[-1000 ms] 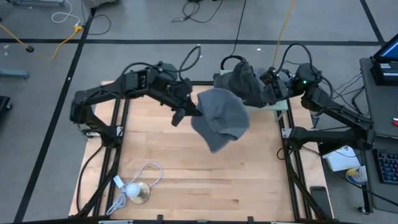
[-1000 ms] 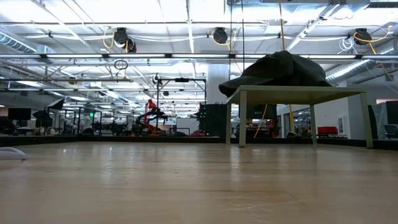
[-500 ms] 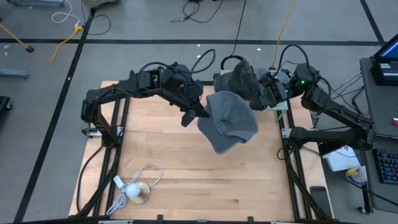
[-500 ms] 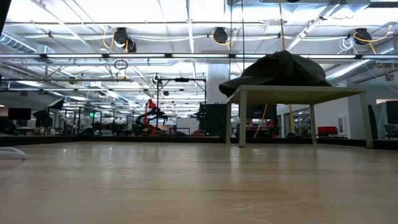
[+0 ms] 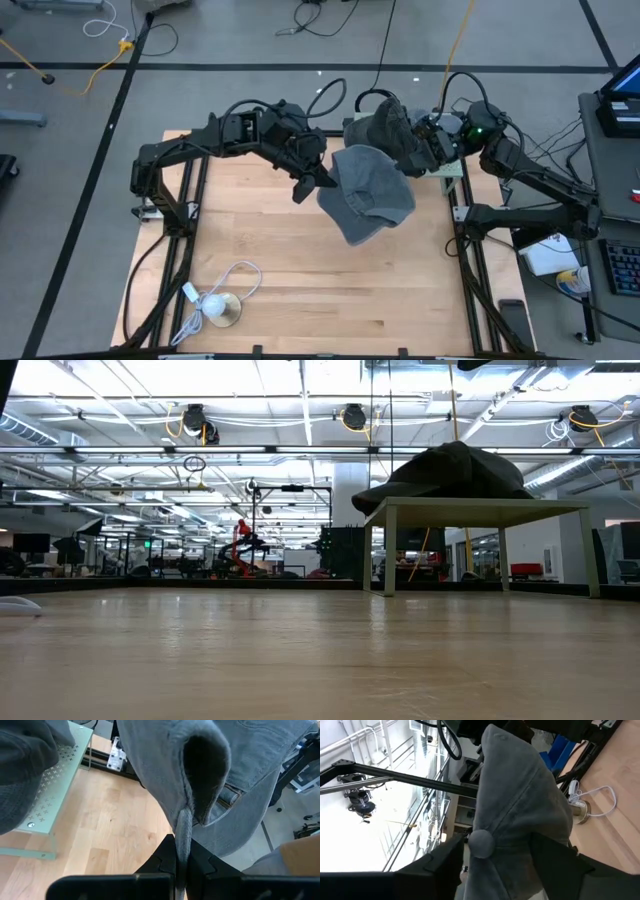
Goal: Pick & Place hat
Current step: Stack the gray cap on the gray cap on the shelf
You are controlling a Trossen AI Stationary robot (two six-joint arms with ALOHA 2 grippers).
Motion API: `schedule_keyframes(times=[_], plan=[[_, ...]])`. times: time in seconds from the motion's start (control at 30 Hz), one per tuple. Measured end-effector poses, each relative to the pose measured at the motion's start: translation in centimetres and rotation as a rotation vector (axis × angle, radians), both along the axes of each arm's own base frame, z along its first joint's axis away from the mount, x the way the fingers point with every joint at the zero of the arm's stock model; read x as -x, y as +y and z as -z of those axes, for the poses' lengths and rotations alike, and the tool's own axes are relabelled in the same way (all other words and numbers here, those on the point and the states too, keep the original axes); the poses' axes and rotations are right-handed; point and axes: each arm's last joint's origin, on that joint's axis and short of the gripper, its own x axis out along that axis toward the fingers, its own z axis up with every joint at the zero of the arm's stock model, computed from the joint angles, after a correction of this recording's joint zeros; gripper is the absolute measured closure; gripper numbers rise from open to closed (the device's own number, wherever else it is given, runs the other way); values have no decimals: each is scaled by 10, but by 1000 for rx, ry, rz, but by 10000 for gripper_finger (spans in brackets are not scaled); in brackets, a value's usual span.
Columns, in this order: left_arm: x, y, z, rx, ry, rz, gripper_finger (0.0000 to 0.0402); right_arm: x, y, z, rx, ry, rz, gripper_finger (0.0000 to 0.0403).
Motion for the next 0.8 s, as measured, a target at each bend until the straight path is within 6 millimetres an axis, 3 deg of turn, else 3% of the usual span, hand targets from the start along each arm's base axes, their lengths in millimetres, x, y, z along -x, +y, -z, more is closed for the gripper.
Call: schedule_keyframes(times=[0.17, 0.33, 0.63, 0.8], plan=[[1, 0, 2, 4, 25, -1, 394, 0, 0, 0, 0, 0, -1, 260], [1, 0, 3, -1, 32, -14, 392, 0, 0, 0, 7, -3, 5, 367], [2, 1, 3, -13, 32, -25, 383, 4, 0, -3, 38, -30, 35, 372], [12, 4, -4, 23, 33, -60, 342, 19, 2, -10, 80, -77, 51, 372]])
